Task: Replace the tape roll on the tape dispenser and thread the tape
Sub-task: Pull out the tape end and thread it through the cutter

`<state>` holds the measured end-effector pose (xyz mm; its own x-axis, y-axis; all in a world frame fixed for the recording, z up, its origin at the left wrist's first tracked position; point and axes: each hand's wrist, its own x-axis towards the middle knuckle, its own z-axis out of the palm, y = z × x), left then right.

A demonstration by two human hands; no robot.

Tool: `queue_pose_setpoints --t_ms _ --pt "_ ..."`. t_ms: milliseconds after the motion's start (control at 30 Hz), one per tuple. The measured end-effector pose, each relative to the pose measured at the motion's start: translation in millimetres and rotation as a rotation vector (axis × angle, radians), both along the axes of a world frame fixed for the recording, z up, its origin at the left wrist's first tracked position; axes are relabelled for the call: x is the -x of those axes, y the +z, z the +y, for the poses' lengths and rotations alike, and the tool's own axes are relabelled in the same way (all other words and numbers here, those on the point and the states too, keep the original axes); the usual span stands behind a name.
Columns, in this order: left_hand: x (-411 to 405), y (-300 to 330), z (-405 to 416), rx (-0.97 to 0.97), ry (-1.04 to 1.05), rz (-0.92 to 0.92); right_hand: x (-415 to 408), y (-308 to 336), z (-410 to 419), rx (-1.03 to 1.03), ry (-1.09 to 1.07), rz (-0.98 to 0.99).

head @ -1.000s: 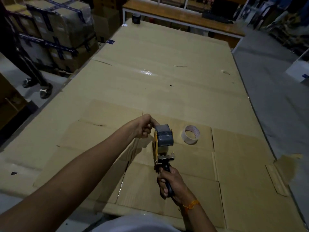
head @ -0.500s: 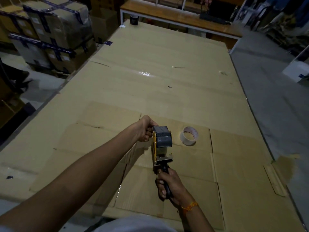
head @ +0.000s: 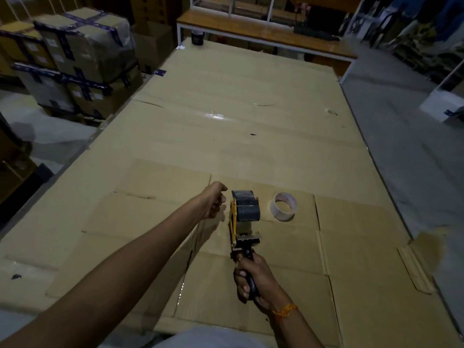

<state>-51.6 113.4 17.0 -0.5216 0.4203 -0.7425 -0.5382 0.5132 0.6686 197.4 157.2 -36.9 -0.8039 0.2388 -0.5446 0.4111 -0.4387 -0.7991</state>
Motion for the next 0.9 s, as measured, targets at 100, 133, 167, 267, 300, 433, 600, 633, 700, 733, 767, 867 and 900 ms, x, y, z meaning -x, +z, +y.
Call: queue_pose_setpoints --t_ms 100,133,167,267,300,433,600,633,700,733,767,867,900 --pt "-10 -3 -23 -0.092 0.049 0.081 3 3 -3 0.0 -0.028 -0.025" --pt "-17 -5 -34 -0.111 0.041 0.084 5 5 -4 -0.006 -0.03 -0.027" --pt "-26 -7 -47 -0.126 0.01 0.07 7 8 -3 -0.019 -0.021 -0.029" --pt "-54 -14 -81 -0.158 -0.197 -0.025 15 16 -5 -0.05 0.011 -0.064" --pt "-63 -16 -89 -0.168 -0.267 -0.041 18 18 -6 -0.05 0.009 -0.067" --pt "-91 -16 -97 -0.219 -0.368 0.082 26 25 -12 -0.099 0.019 -0.039" --pt "-104 -17 -93 -0.295 -0.409 0.132 31 33 -12 -0.114 0.009 -0.094" --pt "-107 -19 -91 -0.302 -0.418 0.152 33 33 -12 -0.15 -0.015 -0.111" --pt "-114 -23 -88 -0.303 -0.379 0.181 37 35 -11 -0.243 -0.049 -0.115" --pt "-118 -24 -86 -0.307 -0.353 0.187 40 33 -10 -0.283 -0.047 -0.11" --pt "-120 -26 -85 -0.316 -0.339 0.189 41 34 -9 -0.324 -0.033 -0.111" --pt "-125 -35 -81 -0.328 -0.325 0.188 41 33 -5 -0.436 -0.012 -0.177" --pt "-126 -35 -80 -0.322 -0.329 0.185 43 32 -4 -0.463 -0.005 -0.207"
